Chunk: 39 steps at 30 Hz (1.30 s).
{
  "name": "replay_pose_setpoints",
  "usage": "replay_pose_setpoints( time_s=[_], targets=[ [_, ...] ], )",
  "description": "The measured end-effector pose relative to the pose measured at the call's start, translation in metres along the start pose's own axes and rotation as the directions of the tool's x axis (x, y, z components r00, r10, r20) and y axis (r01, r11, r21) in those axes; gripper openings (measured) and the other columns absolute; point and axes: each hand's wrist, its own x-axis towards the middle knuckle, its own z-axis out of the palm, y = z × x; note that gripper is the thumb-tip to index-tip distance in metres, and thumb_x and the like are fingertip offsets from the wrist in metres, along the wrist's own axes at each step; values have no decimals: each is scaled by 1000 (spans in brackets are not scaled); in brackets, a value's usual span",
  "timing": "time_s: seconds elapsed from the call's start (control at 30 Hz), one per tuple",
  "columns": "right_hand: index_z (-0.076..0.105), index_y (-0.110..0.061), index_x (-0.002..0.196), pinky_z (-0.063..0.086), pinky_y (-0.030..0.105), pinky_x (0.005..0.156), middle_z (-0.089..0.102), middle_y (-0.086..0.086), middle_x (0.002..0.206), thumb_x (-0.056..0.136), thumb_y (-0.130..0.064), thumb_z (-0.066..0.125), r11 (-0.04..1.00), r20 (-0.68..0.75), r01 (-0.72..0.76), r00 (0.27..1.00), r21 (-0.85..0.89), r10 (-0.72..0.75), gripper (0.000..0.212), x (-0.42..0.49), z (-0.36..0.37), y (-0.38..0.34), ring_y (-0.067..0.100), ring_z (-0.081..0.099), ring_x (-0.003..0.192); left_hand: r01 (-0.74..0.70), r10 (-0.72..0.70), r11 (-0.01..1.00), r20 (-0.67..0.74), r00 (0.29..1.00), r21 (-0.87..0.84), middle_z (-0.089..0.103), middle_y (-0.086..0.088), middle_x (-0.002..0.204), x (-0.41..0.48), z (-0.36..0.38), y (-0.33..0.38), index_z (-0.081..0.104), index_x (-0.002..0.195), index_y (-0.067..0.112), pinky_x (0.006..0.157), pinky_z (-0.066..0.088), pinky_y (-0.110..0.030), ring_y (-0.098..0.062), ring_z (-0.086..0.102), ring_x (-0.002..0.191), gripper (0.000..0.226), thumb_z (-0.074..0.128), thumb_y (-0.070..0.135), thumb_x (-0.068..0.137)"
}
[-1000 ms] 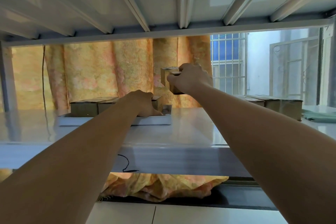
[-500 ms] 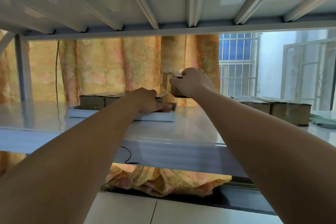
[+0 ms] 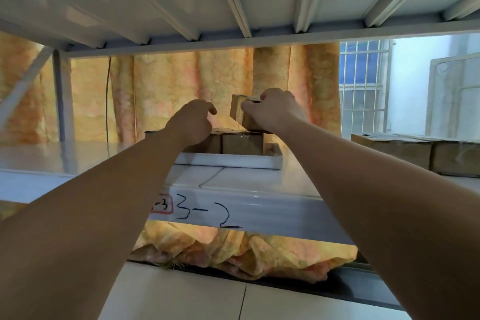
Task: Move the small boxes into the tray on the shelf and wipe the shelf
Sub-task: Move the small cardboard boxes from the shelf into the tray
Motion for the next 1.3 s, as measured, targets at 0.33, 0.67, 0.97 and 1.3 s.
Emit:
replay_pose_setpoints(
  time_s=[0.33,0.67,0.97,1.3],
  targets=[
    [59,-23,120,47,45,86,54,4,118,71,-69,43,992,-188,-60,982,-115,38,69,21,73,-112,32,58,102,-125,157,895,40,987,-428,36,3,146,32,-45,-88,50,132,19,88,36,-25,-16,47,116,48,58,5,87],
    [63,-20,112,48,41,83,60,5,115,72,-80,35,984,-153,-78,987,-163,53,77,27,131,-152,31,56,106,30,257,636,248,934,-771,41,9,146,42,-30,-159,38,141,28,102,35,-38,-13,40,133,64,56,7,84],
    [62,-24,118,50,37,87,63,4,118,85,-62,46,983,-72,164,985,81,-158,53,31,142,-134,24,59,105,171,153,488,277,949,-856,55,1,132,43,-28,-181,46,135,34,106,36,-40,-23,50,122,66,63,42,72],
    [62,-27,116,44,23,77,60,-4,120,75,-60,62,971,-8,127,992,204,-128,52,31,140,-125,14,57,104,190,136,540,308,942,-820,64,10,102,38,-24,-184,57,111,37,93,36,-36,-9,59,101,31,64,33,80]
  ],
)
